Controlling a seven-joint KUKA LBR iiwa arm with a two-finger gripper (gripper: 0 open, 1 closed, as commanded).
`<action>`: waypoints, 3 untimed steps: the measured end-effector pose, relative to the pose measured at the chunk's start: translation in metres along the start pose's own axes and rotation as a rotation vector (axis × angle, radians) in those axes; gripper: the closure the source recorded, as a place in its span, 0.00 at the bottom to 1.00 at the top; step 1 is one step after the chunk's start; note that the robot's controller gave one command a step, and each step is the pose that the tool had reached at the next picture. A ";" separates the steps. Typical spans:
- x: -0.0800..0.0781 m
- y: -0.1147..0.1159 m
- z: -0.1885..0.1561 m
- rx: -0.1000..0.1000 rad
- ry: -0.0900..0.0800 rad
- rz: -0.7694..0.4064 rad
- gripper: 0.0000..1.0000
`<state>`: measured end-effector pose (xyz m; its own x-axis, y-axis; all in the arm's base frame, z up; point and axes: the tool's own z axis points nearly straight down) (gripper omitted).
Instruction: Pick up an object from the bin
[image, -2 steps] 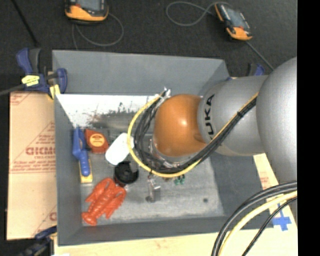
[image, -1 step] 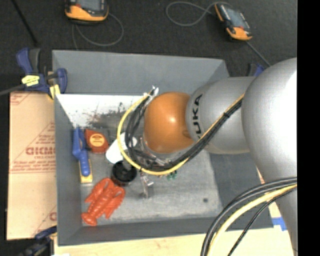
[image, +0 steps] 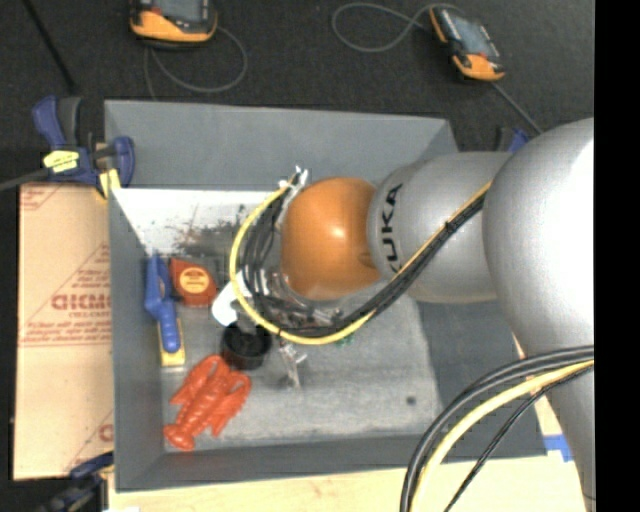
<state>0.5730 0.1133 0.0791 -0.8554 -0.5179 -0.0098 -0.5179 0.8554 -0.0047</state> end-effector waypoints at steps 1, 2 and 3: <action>-0.016 -0.003 0.005 -0.001 0.000 -0.161 0.00; -0.027 0.002 0.002 0.000 -0.009 -0.189 1.00; -0.027 0.002 0.002 0.000 -0.009 -0.188 1.00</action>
Offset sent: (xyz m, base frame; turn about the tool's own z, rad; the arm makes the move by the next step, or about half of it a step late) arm 0.0164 0.0155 -0.0091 -0.1973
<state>0.5953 0.1289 0.0770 -0.7435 -0.6685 -0.0173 -0.6685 0.7437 -0.0072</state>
